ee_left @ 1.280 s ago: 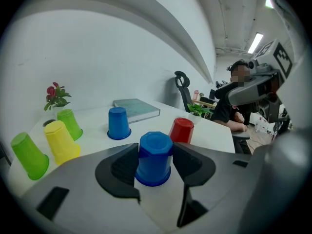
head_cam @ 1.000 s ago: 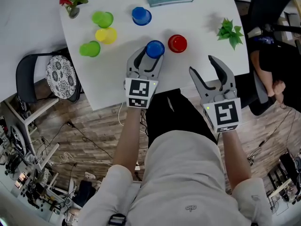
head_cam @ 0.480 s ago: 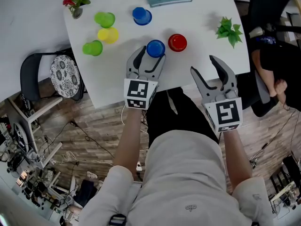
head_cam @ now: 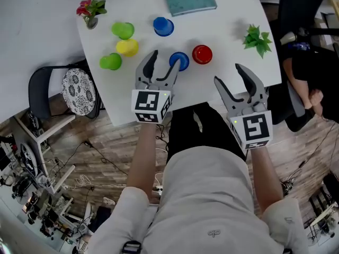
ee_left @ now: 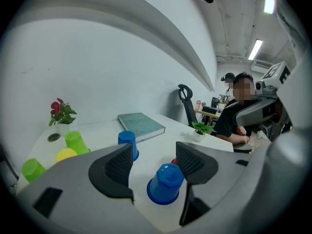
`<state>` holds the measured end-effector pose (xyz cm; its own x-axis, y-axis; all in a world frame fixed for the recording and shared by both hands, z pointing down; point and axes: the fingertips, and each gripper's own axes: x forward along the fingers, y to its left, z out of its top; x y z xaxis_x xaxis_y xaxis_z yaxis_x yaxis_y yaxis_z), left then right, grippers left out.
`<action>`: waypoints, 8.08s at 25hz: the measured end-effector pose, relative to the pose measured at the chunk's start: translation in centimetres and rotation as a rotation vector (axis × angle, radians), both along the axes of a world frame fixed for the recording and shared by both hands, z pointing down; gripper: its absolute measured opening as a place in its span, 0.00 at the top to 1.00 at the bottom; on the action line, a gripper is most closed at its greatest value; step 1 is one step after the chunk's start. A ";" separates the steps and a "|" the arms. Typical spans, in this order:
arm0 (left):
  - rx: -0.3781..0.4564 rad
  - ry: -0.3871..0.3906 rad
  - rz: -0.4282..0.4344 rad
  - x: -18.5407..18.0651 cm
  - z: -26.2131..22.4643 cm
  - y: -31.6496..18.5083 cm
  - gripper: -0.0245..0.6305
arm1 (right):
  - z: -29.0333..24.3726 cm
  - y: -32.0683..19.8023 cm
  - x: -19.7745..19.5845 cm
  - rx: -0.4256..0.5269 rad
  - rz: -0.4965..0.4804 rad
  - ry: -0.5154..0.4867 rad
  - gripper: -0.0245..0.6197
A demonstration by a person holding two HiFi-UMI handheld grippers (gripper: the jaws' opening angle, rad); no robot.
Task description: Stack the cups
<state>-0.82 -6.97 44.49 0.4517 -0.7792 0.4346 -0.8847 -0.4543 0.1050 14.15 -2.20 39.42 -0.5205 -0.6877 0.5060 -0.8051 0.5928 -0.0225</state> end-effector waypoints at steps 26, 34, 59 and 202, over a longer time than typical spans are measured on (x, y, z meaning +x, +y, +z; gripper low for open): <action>-0.034 -0.032 0.095 -3.0 3.5 -8.9 0.55 | 0.1 -0.9 -1.8 -0.043 0.276 0.022 0.56; -0.050 -0.044 0.121 -2.8 5.2 -9.9 0.55 | 0.5 -0.4 -2.1 -0.038 0.329 0.017 0.57; -0.002 -0.074 0.094 -3.5 4.1 -9.7 0.64 | -0.2 1.1 -1.8 -0.028 0.374 0.016 0.58; 0.001 -0.069 -0.285 -24.1 5.9 -0.2 0.61 | -2.4 -3.1 -13.7 0.006 -0.007 0.063 0.59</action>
<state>-24.95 -7.19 50.40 0.1838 -0.8710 0.4557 -0.9817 -0.1862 0.0400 0.46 -5.25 36.98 -0.4926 -0.6874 0.5338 -0.8005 0.5984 0.0319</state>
